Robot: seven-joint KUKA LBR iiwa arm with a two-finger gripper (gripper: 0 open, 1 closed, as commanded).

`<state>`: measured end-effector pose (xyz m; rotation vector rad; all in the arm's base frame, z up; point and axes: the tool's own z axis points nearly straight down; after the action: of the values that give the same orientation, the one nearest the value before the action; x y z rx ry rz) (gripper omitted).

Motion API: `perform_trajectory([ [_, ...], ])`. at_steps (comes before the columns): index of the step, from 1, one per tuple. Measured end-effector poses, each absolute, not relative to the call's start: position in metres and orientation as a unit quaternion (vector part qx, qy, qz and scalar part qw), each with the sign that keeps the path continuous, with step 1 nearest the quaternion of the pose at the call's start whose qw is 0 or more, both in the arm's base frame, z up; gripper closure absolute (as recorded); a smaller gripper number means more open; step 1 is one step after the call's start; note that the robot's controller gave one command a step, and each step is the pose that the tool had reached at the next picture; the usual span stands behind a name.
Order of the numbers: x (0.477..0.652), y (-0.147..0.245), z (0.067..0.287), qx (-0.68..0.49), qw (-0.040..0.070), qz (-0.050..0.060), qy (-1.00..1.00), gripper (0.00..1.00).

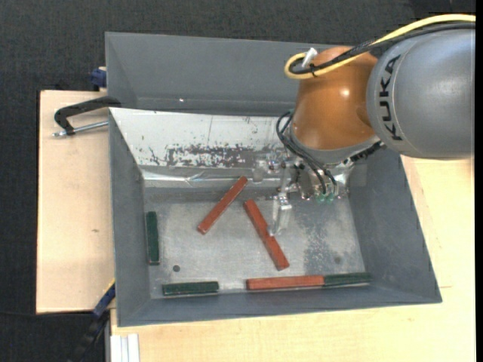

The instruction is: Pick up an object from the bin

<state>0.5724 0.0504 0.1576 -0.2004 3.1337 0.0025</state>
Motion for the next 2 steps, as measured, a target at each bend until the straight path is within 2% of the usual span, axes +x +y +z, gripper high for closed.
perform_trajectory([
  [1,0.571,0.08,0.145,-0.02,0.0,0.001,1.0,0.0],
  [2,0.584,0.096,0.114,-0.173,0.002,0.001,0.985,0.0],
])
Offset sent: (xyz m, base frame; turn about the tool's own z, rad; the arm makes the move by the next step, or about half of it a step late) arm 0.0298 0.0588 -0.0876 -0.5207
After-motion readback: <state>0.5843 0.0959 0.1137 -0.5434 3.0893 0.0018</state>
